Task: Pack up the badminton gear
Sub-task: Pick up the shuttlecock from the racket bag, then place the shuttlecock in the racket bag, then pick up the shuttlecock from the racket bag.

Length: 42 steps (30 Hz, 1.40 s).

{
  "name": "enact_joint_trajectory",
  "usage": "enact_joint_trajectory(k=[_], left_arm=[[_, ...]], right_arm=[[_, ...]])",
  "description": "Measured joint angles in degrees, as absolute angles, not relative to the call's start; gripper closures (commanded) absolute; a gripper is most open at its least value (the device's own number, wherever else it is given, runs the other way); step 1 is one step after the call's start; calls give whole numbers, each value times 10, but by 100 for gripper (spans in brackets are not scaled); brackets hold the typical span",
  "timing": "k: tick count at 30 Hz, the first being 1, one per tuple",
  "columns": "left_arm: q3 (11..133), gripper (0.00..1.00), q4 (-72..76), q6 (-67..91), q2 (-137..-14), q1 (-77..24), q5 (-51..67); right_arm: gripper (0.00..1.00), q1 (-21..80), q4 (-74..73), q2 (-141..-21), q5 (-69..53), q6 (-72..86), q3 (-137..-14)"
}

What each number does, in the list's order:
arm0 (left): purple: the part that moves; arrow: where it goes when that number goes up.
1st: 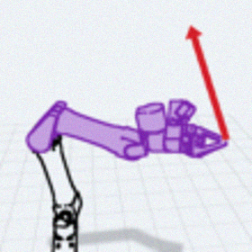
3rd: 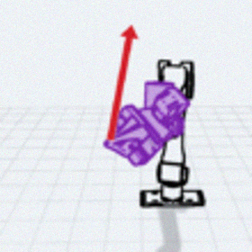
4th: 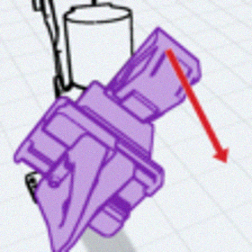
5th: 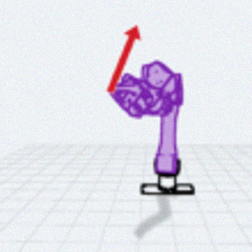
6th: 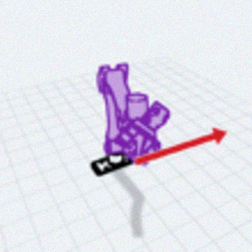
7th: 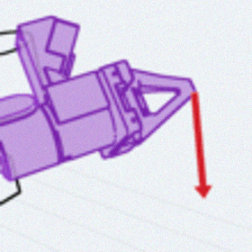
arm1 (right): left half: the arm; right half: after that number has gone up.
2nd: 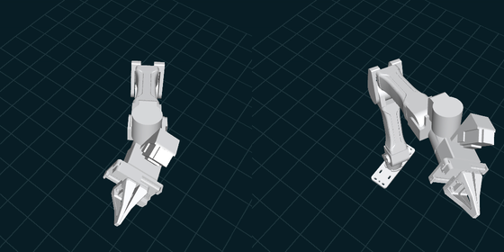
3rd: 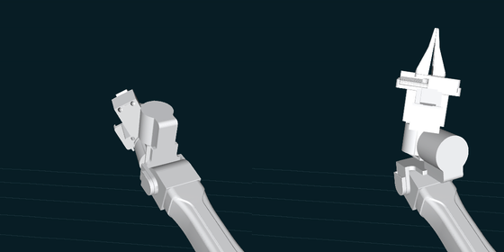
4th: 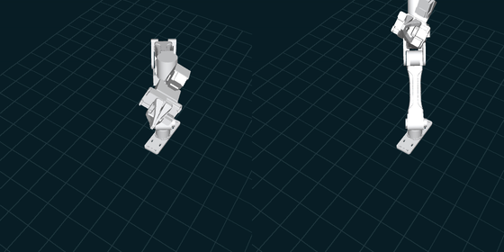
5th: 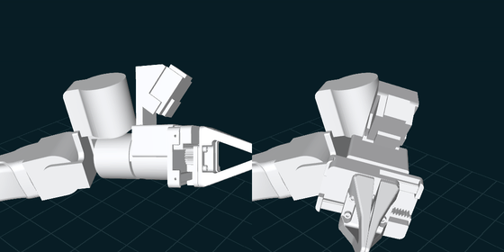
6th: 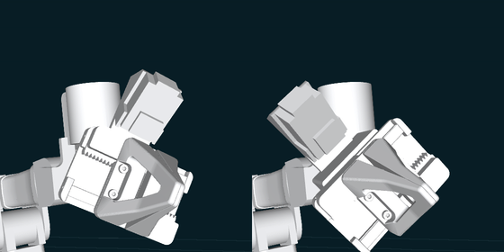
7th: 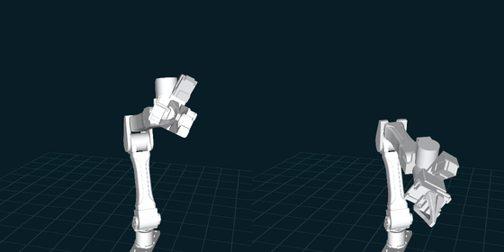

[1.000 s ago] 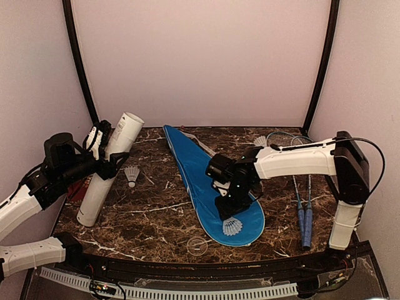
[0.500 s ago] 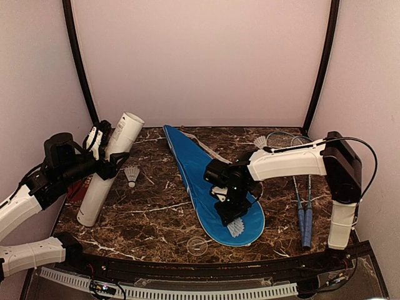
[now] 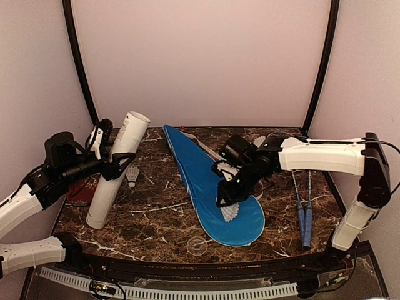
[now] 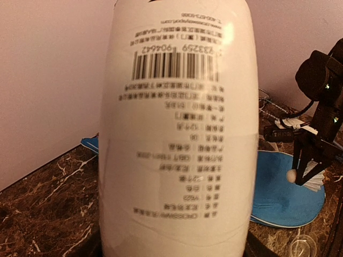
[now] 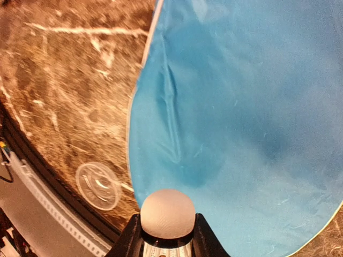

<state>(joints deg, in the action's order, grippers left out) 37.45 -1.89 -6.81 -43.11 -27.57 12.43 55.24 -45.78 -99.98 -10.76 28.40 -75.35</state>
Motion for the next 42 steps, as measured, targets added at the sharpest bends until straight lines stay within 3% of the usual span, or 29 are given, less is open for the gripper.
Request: enact_joint_trajectory(k=[5,11,22,23,28,32,35,42], left_arm=[[376,37,33,-21,-457,-369,112],[378,37,95,22,-528,-482,82],[378,37,112,67,-576,-512,51],[378,37,112,69,-576,-513,50],[378,37,114,75,-576,-513,46],[375,37,117,78,-576,-513,38],[369,37,117,81,-573,-513,34],[359,37,109,84,-557,-513,21]], right_arm=[[77,534,-344,-877,-117,316,-699],[71,529,-143,-745,-92,376,-566],[70,564,-79,-766,26,537,-390],[68,576,-77,-771,38,557,-382],[39,609,-46,-793,71,626,-376],[24,613,-49,-797,88,649,-376],[22,609,-84,-787,98,634,-382],[27,541,-201,-776,27,520,-456]])
